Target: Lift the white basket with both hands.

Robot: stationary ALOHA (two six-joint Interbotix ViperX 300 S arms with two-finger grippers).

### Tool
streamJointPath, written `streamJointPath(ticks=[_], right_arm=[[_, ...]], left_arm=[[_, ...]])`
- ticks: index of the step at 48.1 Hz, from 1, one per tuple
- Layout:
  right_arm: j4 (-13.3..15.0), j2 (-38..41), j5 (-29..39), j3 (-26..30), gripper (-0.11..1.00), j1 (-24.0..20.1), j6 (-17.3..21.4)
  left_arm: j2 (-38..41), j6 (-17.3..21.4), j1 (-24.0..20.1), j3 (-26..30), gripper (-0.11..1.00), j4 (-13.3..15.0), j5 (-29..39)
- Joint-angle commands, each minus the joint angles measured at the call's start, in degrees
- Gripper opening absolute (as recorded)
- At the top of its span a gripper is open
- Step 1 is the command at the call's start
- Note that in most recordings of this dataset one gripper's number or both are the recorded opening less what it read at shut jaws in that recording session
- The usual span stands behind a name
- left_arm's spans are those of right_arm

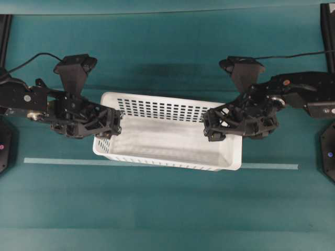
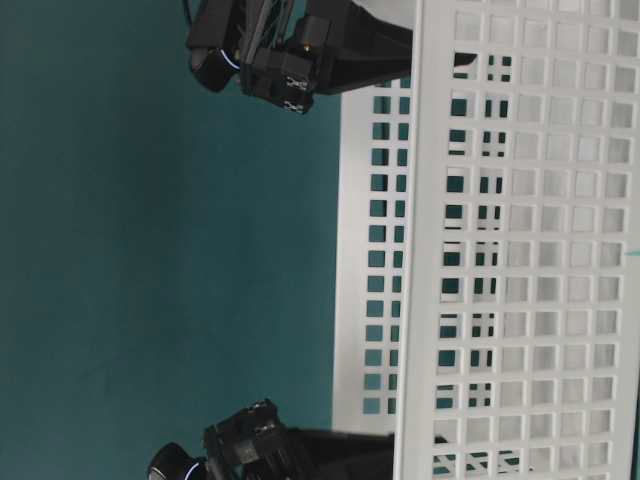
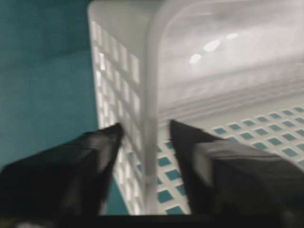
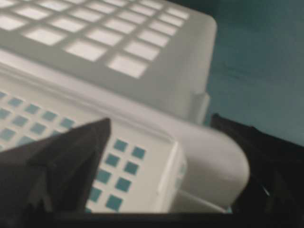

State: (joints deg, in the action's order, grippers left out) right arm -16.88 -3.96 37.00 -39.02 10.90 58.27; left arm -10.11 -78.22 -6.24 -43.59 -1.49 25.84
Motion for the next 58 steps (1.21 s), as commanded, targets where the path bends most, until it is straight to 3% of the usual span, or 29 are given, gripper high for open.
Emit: streamJointPath(ticks=[1,8,41,58], right_arm=[[0.70,1.23,-0.97,0.35,0.88,1.05,-0.53],[0.79,1.32,-1.49,0.70,0.88,2.90,-2.99],[0.53,1.93,-0.97,2.90,0.88,7.73,-9.58],[-1.49,1.49,2.81,4.83,0.88,5.19,-9.49]], left_arm=[[0.62,-0.09,-0.18,0.88,0.69,-0.26,-0.62],[0.44,0.00,-0.09,0.88,0.84,-0.18,-0.62],[-2.11,0.18,-0.35,0.97,0.83,-0.18,-0.62],[-6.15,0.88,-0.70,1.32,0.84,-0.26,-0.62]])
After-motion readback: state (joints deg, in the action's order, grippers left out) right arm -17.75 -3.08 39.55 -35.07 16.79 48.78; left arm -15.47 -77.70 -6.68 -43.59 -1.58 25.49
